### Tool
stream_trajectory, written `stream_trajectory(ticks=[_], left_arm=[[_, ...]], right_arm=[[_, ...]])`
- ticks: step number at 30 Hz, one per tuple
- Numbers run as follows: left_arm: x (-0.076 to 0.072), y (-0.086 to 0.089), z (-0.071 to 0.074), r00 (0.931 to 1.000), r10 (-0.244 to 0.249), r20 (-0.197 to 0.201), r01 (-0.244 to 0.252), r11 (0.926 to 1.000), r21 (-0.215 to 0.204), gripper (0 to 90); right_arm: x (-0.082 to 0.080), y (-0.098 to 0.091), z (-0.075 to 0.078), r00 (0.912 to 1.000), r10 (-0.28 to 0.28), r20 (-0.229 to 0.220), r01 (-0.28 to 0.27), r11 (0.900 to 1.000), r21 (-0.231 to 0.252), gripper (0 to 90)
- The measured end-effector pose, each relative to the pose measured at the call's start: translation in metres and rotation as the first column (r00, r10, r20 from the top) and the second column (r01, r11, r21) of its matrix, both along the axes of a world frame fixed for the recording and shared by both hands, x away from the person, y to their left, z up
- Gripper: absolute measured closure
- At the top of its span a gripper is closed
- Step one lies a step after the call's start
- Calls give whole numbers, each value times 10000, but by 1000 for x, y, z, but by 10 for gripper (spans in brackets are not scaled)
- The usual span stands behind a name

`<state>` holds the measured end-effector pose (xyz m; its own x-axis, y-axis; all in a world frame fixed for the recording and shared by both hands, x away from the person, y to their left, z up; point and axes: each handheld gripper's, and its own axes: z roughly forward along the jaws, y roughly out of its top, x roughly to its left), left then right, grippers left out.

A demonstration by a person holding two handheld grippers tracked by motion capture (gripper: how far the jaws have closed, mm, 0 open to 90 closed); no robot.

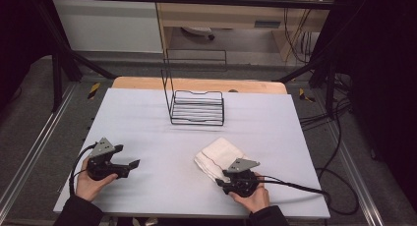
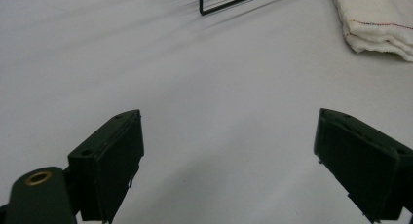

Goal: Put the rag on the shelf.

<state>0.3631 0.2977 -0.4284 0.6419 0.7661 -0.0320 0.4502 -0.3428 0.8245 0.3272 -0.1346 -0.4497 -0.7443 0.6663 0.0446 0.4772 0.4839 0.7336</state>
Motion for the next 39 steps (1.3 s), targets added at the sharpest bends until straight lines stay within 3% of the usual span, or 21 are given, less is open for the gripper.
stream_trajectory(ticks=[2, 5, 8, 10, 11, 12, 15, 18, 21, 24, 27, 31, 32, 33, 34, 37, 38, 39], left_arm=[[0, 0, 0, 10000, -2, 5, 2, 10000, 3, 112], [0, -1, 0, 10000, -28, 7, 28, 10000, 28, 113], [0, -2, 0, 10000, -26, -13, 26, 10000, 13, 113], [0, -2, 0, 10000, -31, -18, 31, 10000, 9, 114], [0, -2, 0, 10000, -31, -18, 31, 10000, 9, 114], [0, -1, 0, 10000, -25, -21, 25, 10000, -1, 115], [0, -1, 0, 10000, -11, -31, 10, 10000, -41, 115], [0, -1, 0, 10000, -4, -36, 4, 10000, -52, 115], [0, -2, 0, 10000, 2, -61, -2, 10000, -53, 116], [0, -2, 0, 10000, -2, -67, 2, 10000, -55, 116], [0, -2, 0, 10000, -13, -63, 13, 10000, -39, 117], [0, -3, 1, 9999, -22, -110, 22, 10000, -48, 118], [0, -4, 1, 9999, -5, -139, 4, 10000, -55, 118], [0, -7, 2, 9998, 4, -202, -7, 9999, -103, 117], [0, -7, 2, 9998, 4, -202, -7, 9999, -103, 117], [-1, -14, 5, 9997, 57, -255, -62, 9997, -218, 117], [-1, -17, 7, 9996, 27, -274, -33, 9997, -231, 117], [-1, -26, 9, 9994, 29, -340, -37, 9997, -251, 117]], right_arm=[[-1, 2, 0, 9999, 23, 107, -21, 9999, -136, 586], [-4, 8, -1, 9982, 106, 587, -55, 9962, -866, 652], [-3, 9, 0, 9978, 10, 663, 60, 9944, -1057, 700], [-1, 9, 2, 9980, -105, 630, 180, 9928, -1187, 812], [-1, 9, 2, 9980, -105, 630, 180, 9928, -1187, 812], [1, 8, 3, 9992, -197, 358, 235, 9940, -1068, 836], [4, 8, 5, 9996, -259, 118, 268, 9961, -845, 847], [4, 10, 8, 9998, -54, -198, 52, 9999, -131, 848], [1, 20, 10, 9993, 199, -324, -192, 9995, 235, 848], [-1, 32, 9, 9977, 484, -482, -460, 9977, 490, 847], [-1, 39, 8, 9977, 496, -455, -479, 9981, 377, 845], [0, 39, 5, 9977, 458, -503, -439, 9984, 369, 761], [0, 38, 5, 9980, 510, -381, -492, 9977, 470, 724], [1, 33, 10, 9987, 511, -61, -507, 9970, 582, 628], [1, 33, 10, 9987, 511, -61, -507, 9970, 582, 628], [10, 10, 20, 9994, -33, 336, 4, 9963, 857, 482], [10, 10, 20, 9994, -33, 336, 4, 9963, 857, 482], [16, -4, 23, 9982, -361, 479, 312, 9946, 990, 427]])
